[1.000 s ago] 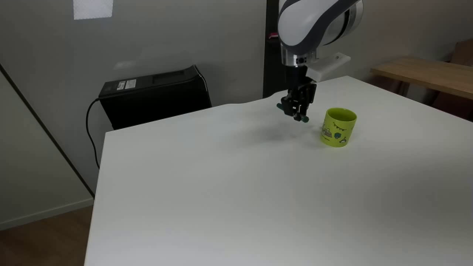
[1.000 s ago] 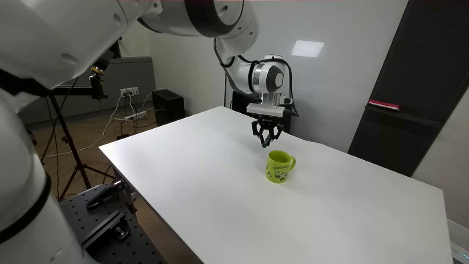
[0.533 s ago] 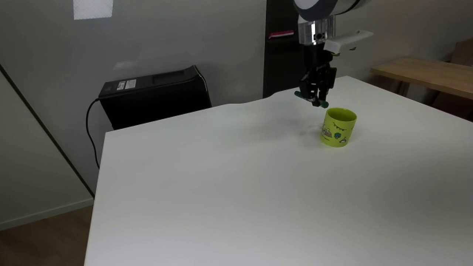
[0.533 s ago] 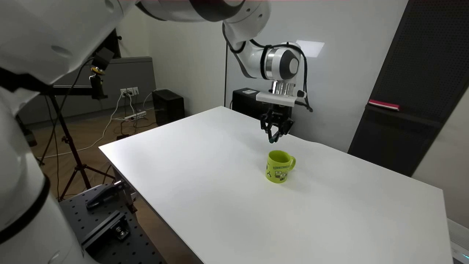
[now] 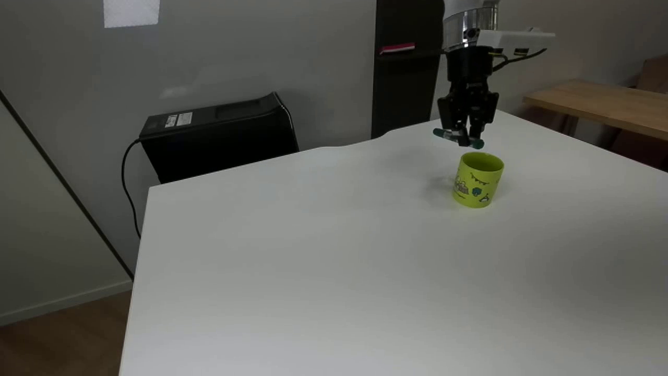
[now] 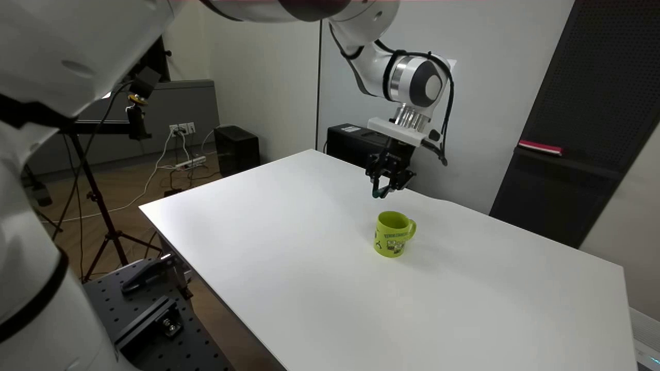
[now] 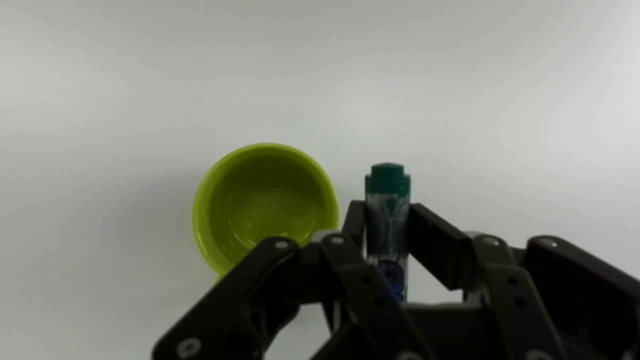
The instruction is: Pick up the pen from the table and put it in the cup.
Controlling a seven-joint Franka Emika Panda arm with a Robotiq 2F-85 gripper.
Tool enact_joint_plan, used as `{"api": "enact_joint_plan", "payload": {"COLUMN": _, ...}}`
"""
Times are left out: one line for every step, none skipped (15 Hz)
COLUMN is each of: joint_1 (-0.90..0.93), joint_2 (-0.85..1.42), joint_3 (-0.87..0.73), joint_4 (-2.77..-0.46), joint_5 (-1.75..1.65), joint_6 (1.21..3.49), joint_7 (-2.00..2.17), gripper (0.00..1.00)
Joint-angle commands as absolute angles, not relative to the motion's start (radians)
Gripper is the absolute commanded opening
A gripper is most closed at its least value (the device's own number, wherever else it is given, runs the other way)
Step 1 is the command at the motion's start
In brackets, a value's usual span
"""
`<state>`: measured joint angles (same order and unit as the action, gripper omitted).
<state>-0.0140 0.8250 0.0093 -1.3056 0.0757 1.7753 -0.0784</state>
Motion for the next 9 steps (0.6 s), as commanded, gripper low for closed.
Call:
{"api": "enact_joint_plan", "payload": {"joint_1": -0.070, "joint_2": 0.845, "joint_3": 0.020, "joint_4": -1.260, "joint_5": 0.150, "joint_6": 1.679, "joint_7": -0.041, "gripper": 0.07}}
{"api": "enact_joint_plan", "payload": {"joint_1": -0.083, "joint_2": 0.850, "joint_3": 0.015, "joint_4": -1.255, "joint_5": 0.165, "joint_6": 1.664, "joint_7": -0.035, "gripper": 0.07}}
{"api": "enact_joint_plan", "payload": {"joint_1": -0.095, "joint_2": 0.856, "joint_3": 0.012, "joint_4": -1.250, "joint_5": 0.180, "joint_6": 1.650, "joint_7": -0.030, "gripper": 0.07}}
{"api": "enact_joint_plan", "payload": {"joint_1": -0.109, "joint_2": 0.863, "joint_3": 0.011, "joint_4": -1.243, "joint_5": 0.197, "joint_6": 1.633, "joint_7": -0.027, "gripper": 0.07}}
{"api": "enact_joint_plan", "payload": {"joint_1": -0.122, "joint_2": 0.869, "joint_3": 0.010, "joint_4": -1.237, "joint_5": 0.213, "joint_6": 1.618, "joint_7": -0.024, "gripper": 0.07}}
{"api": "enact_joint_plan", "payload": {"joint_1": -0.133, "joint_2": 0.873, "joint_3": 0.010, "joint_4": -1.233, "joint_5": 0.228, "joint_6": 1.604, "joint_7": -0.019, "gripper": 0.07}}
{"api": "enact_joint_plan", "payload": {"joint_1": -0.144, "joint_2": 0.876, "joint_3": 0.011, "joint_4": -1.228, "joint_5": 0.244, "joint_6": 1.590, "joint_7": -0.016, "gripper": 0.07}}
{"api": "enact_joint_plan", "payload": {"joint_1": -0.151, "joint_2": 0.878, "joint_3": 0.011, "joint_4": -1.222, "joint_5": 0.257, "joint_6": 1.577, "joint_7": -0.012, "gripper": 0.07}}
{"api": "enact_joint_plan", "payload": {"joint_1": -0.157, "joint_2": 0.880, "joint_3": 0.012, "joint_4": -1.216, "joint_5": 0.268, "joint_6": 1.564, "joint_7": -0.010, "gripper": 0.07}}
